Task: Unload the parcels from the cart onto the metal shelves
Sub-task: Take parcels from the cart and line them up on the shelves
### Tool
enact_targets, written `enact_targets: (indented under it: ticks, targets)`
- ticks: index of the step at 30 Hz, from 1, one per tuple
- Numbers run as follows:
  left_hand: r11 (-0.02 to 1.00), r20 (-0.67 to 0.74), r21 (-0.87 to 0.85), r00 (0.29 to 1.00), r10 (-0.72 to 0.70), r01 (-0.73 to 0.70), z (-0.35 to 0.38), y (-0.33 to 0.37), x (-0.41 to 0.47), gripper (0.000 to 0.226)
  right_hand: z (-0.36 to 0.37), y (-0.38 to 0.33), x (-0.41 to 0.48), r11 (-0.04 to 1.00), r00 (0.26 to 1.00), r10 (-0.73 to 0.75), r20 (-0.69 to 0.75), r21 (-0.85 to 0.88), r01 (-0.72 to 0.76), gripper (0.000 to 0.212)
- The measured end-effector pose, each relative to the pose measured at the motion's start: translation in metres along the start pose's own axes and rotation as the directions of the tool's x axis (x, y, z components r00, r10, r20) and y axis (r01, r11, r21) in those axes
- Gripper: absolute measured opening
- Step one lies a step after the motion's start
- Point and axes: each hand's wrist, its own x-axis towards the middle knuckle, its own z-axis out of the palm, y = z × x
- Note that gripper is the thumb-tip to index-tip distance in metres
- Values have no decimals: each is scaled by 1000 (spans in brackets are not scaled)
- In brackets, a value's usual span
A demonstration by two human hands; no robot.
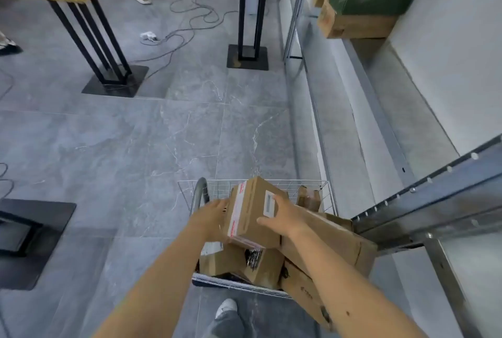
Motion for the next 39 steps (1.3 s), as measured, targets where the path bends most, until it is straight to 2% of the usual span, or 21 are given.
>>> enact_targets:
  ticks: [3, 11, 17, 23, 28, 35, 37, 39]
  targets:
    - [997, 87, -74, 996, -18, 25, 17, -5, 16, 113, 15, -2, 13, 992, 995, 85, 51, 84, -89, 87]
    - [993, 197, -94, 979, -49, 69, 59, -23, 46, 117, 51, 1, 37, 936, 958, 268, 101, 206, -284, 102]
    - [982, 281, -136, 956, -86, 128, 71, -30, 46, 111, 64, 1, 42, 921, 939, 330, 95, 187, -343, 110]
    - [952, 341, -241, 935, -97, 187, 83, -32, 47, 109, 71, 1, 46, 845, 931, 354, 82, 398, -357, 98]
    - [922, 341, -318, 934, -105, 220, 88, -34, 44, 106, 75, 3, 46, 827, 931, 363, 47, 443, -345, 93]
    - [839, 253, -450, 944, -210, 307, 93, -40, 25, 89, 66, -4, 39, 776, 923, 374, 85, 516, -362, 106]
    - [798, 217, -496, 939, -267, 341, 88, -35, 17, 84, 59, -7, 35, 725, 931, 355, 91, 602, -335, 106]
    - [704, 174, -597, 919, -354, 384, 84, -31, 11, 75, 49, -8, 28, 616, 932, 347, 100, 725, -307, 100]
